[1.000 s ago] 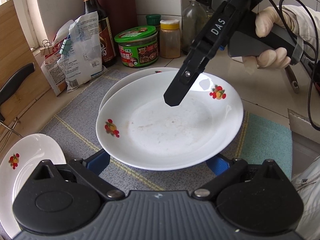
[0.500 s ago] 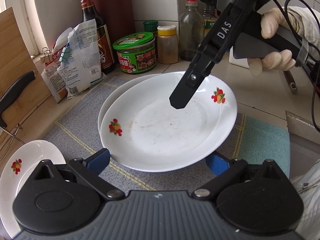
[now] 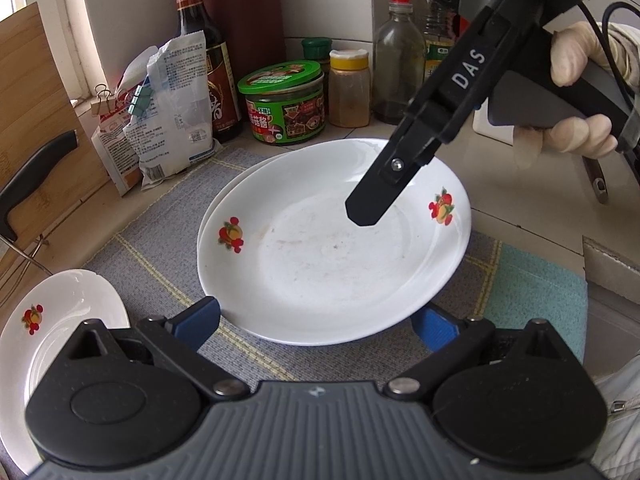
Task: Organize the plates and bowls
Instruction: 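Lower the held plate with the right gripper onto the other plate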
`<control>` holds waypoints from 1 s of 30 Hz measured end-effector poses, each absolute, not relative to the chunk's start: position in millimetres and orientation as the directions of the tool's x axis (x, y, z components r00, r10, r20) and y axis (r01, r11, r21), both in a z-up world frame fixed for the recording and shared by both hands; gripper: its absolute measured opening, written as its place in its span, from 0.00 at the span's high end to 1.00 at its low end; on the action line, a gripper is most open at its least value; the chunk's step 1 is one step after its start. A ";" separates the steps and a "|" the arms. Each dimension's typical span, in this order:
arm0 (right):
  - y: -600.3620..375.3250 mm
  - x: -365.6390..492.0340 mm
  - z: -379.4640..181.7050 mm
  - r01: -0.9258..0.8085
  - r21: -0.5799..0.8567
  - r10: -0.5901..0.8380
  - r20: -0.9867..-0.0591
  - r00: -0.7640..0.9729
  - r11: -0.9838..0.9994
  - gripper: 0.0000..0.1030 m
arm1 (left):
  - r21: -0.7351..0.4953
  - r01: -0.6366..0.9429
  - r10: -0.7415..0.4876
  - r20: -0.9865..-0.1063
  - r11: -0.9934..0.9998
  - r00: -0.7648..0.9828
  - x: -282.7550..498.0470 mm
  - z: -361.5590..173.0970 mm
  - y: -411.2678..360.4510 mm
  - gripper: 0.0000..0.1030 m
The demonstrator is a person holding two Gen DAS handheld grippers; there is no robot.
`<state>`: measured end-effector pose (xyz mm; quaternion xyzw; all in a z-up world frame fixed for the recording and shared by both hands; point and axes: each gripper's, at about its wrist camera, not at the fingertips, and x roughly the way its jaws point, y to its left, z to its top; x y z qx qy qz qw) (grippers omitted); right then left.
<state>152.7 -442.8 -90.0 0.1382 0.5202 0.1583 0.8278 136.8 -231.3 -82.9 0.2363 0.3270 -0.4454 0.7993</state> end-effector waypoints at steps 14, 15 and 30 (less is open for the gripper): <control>-430.7 148.7 -83.9 -0.109 0.315 0.331 -0.852 0.405 0.943 0.00 | 0.065 0.857 -0.564 -0.727 0.511 0.391 135.4 -82.6 -232.1 0.02; -429.7 148.1 -83.6 -0.110 0.308 0.325 -0.854 0.406 0.945 0.00 | 0.067 0.857 -0.563 -0.727 0.511 0.393 135.2 -82.6 -232.4 0.02; -415.4 140.3 -81.8 -0.145 0.215 0.256 -0.880 0.401 0.966 0.00 | 0.055 0.841 -0.551 -0.732 0.538 0.401 133.6 -82.5 -233.5 0.02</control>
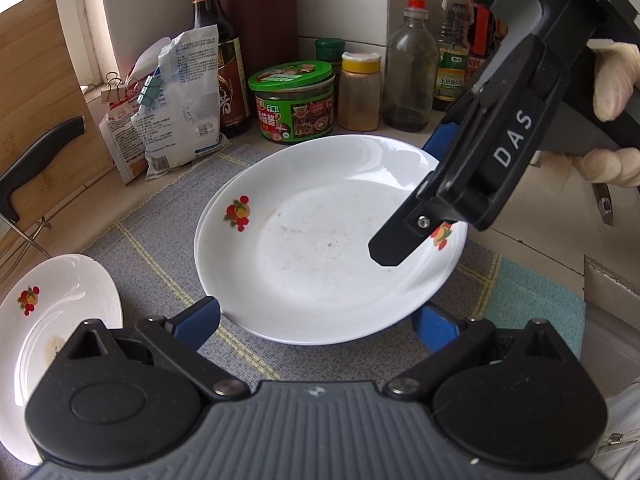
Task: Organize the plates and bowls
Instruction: 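Lower the held plate with the right gripper onto the other plate, then open the right gripper and lift it off the stacked plates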
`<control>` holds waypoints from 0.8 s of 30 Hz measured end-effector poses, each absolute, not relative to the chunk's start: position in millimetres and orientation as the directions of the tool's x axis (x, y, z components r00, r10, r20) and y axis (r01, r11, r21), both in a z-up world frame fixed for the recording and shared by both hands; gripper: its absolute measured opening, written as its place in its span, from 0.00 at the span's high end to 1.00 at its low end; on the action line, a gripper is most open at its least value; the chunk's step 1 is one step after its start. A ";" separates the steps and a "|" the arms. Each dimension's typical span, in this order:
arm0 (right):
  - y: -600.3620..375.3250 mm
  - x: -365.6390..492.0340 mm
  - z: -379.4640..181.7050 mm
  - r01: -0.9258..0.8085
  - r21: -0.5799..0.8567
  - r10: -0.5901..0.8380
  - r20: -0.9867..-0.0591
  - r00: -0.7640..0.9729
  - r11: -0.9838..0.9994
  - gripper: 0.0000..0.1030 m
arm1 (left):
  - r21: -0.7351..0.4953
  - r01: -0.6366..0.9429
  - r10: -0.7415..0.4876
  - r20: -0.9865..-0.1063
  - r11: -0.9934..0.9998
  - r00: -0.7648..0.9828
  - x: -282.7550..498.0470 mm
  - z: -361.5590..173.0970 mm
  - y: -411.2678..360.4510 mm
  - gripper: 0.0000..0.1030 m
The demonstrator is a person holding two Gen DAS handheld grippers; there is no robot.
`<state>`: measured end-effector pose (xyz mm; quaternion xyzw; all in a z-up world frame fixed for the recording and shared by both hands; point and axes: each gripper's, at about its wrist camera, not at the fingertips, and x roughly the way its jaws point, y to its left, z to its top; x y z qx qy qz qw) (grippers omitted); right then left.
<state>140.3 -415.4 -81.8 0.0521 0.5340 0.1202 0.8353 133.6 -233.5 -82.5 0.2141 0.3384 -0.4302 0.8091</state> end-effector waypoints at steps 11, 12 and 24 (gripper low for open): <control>-408.7 131.7 -82.1 -0.165 0.144 0.199 -0.895 0.400 0.976 0.00 | 0.071 0.830 -0.538 -0.730 0.553 0.421 127.2 -81.6 -234.1 0.02; -409.0 131.2 -82.6 -0.163 0.142 0.197 -0.897 0.396 0.976 0.00 | 0.071 0.824 -0.542 -0.720 0.562 0.432 126.2 -80.1 -232.6 0.02; -397.7 118.1 -69.0 -0.203 0.075 0.167 -0.860 0.483 0.976 0.00 | 0.063 0.755 -0.525 -0.681 0.653 0.511 123.5 -65.3 -212.0 0.01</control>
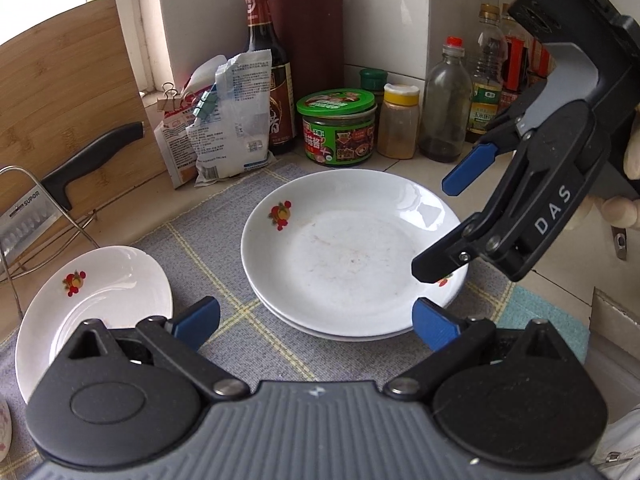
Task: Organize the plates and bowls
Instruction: 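Open the right gripper and lift it off the stacked plates, then move the right gripper to the stained fruit-decal plate and grasp its rim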
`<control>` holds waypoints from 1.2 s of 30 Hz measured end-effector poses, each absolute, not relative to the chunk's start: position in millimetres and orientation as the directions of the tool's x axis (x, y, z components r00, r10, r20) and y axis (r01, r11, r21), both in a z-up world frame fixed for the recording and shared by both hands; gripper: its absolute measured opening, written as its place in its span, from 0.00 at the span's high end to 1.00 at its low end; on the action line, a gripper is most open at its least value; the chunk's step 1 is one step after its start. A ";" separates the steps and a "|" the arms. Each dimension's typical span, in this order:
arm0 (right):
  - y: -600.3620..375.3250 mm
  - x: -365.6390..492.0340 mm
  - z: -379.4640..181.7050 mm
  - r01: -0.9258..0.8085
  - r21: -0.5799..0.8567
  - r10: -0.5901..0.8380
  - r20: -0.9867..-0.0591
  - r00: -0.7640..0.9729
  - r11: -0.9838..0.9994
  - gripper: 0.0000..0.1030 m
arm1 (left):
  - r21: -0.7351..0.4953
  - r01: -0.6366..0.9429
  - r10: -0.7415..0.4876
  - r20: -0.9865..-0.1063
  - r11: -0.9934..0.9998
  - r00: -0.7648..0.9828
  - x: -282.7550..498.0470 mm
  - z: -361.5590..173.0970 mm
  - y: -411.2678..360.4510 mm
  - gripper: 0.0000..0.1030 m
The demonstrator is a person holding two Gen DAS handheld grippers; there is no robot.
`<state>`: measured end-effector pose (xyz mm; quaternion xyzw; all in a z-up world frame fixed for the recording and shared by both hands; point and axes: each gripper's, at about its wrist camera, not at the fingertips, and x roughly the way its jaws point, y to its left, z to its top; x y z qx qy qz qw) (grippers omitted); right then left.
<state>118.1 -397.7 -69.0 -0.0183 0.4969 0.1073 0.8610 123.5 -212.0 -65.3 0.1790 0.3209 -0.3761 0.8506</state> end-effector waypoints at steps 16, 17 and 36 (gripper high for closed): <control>-365.9 114.5 -45.1 -0.404 0.104 0.339 -0.749 0.569 0.909 0.00 | 0.068 0.483 -0.324 -0.659 0.873 0.678 95.9 -42.0 -157.0 0.01; -362.1 115.5 -43.9 -0.417 0.103 0.348 -0.743 0.572 0.903 0.00 | 0.076 0.459 -0.299 -0.663 0.885 0.686 94.3 -42.3 -151.4 0.01; -298.2 137.0 -50.4 -0.435 0.045 0.325 -0.734 0.596 0.899 0.00 | 0.086 0.354 -0.184 -0.728 0.931 0.661 144.8 -99.5 -84.8 0.01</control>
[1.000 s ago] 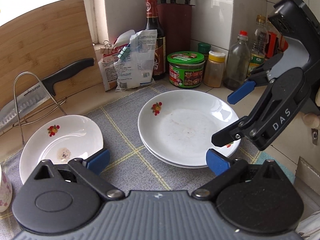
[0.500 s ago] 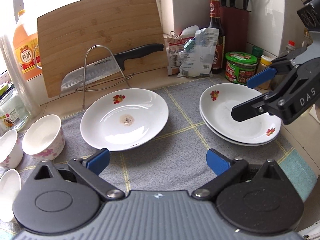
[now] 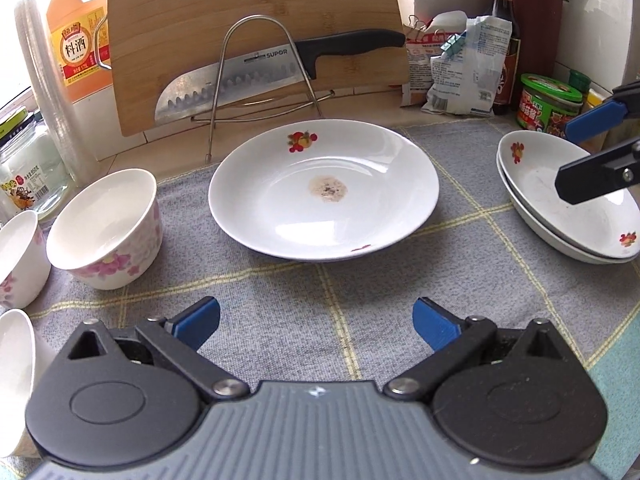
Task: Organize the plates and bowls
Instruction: 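Move the right gripper to the stained fruit-decal plate and grasp its rim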
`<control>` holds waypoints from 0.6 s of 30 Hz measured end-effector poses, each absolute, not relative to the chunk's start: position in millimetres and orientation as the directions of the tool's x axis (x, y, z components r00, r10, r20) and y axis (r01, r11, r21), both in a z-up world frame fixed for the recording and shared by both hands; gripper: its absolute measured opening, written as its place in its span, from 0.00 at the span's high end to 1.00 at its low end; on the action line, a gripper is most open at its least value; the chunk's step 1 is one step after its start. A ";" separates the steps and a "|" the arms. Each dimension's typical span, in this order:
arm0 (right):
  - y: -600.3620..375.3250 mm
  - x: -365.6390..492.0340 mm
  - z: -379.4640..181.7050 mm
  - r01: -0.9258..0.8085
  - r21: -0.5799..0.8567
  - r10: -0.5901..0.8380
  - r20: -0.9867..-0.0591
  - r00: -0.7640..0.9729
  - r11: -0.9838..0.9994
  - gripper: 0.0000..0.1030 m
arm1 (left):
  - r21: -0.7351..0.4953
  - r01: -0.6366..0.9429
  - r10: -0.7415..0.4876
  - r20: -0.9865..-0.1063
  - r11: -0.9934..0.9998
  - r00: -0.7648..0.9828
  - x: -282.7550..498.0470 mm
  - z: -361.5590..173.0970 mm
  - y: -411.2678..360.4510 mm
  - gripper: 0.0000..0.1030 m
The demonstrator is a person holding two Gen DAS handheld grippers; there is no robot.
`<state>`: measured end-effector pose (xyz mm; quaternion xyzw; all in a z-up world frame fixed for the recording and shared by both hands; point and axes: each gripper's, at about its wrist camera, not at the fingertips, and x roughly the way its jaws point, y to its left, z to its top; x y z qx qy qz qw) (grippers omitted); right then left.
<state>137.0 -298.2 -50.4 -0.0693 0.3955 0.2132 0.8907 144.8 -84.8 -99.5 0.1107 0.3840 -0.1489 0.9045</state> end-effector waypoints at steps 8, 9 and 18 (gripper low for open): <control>-281.1 154.2 -59.9 -0.388 0.035 0.275 -0.765 0.583 0.921 0.00 | 0.038 0.437 -0.270 -0.736 0.898 0.620 168.5 -115.9 -79.0 0.01; -278.9 156.5 -60.9 -0.389 0.039 0.276 -0.769 0.577 0.920 0.00 | 0.032 0.448 -0.281 -0.738 0.894 0.613 171.1 -117.9 -78.6 0.01; -266.0 179.1 -62.8 -0.385 0.050 0.278 -0.776 0.566 0.922 0.00 | 0.010 0.492 -0.333 -0.724 0.871 0.605 184.8 -121.3 -74.0 0.00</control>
